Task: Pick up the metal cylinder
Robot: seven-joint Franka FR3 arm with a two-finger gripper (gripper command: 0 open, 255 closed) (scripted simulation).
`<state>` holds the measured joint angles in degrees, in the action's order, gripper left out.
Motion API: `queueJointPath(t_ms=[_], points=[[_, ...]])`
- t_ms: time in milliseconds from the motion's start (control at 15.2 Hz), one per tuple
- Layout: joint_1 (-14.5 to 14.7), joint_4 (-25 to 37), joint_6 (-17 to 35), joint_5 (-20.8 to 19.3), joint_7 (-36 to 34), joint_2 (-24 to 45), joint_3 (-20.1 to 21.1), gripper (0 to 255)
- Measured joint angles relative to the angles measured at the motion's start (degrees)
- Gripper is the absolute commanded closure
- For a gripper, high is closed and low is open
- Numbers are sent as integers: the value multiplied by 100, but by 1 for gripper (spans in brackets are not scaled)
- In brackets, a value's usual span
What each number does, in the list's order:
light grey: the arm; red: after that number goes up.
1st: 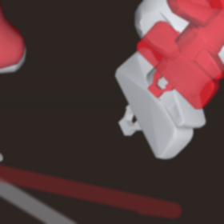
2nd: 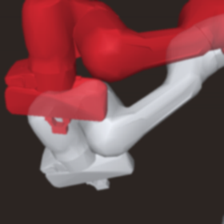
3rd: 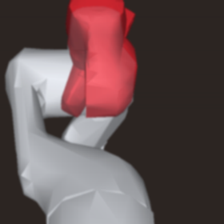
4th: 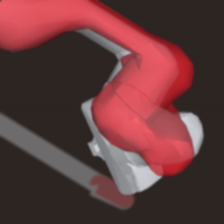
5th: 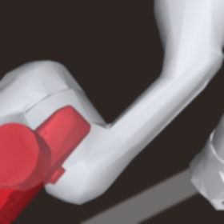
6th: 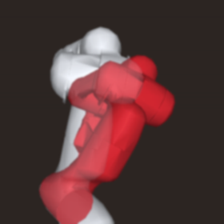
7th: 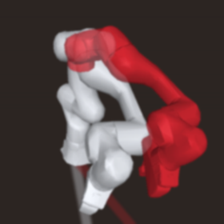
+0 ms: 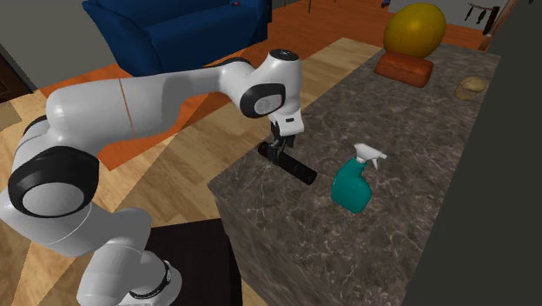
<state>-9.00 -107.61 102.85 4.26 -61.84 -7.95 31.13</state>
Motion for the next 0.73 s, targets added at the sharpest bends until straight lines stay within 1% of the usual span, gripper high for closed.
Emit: queueJointPath(t_ms=[462, 528, 726], points=[[5, -382, 494, -58, -121, 125, 46, 0], [6, -420, 525, -53, -118, 117, 46, 255], [8, -458, 559, -44, -117, 100, 45, 255]])
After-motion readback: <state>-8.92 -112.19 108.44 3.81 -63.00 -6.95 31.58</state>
